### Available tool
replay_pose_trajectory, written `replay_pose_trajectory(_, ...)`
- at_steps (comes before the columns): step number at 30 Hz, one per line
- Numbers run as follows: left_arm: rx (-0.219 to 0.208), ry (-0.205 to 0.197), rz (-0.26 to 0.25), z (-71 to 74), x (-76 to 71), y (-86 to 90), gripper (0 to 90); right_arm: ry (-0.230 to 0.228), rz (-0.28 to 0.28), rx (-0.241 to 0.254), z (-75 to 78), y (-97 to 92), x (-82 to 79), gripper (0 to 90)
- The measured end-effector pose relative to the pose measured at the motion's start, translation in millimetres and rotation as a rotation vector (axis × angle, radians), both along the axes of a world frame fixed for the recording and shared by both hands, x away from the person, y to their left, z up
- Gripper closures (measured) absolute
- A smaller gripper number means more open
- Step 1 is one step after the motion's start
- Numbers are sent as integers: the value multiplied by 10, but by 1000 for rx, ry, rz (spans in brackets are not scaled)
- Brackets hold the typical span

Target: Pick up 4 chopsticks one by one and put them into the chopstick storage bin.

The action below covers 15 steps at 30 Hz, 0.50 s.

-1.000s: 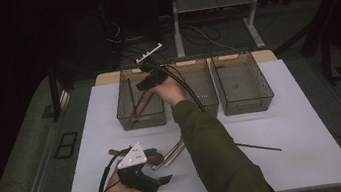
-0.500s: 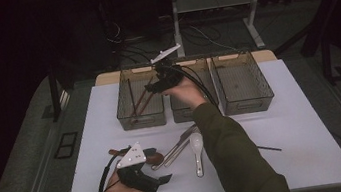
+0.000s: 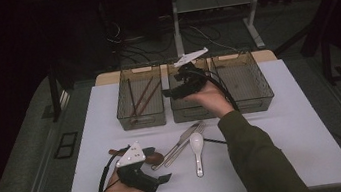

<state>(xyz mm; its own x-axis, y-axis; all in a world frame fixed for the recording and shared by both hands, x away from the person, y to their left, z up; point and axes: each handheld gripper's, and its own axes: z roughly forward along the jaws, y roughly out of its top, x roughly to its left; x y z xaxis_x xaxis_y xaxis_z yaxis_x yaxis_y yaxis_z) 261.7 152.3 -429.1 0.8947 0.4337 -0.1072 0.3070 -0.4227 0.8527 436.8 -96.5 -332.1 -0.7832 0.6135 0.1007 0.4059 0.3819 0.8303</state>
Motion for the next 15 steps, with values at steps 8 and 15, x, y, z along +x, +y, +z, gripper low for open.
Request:
replay_pose_trajectory(8,0,2,9,-2,-1,7,0,6,24,20,-36,-308,-166,182)
replay_pose_trajectory(15,0,2,11,-4,0,7,0,3,63,25,-114,-532,-349,183)
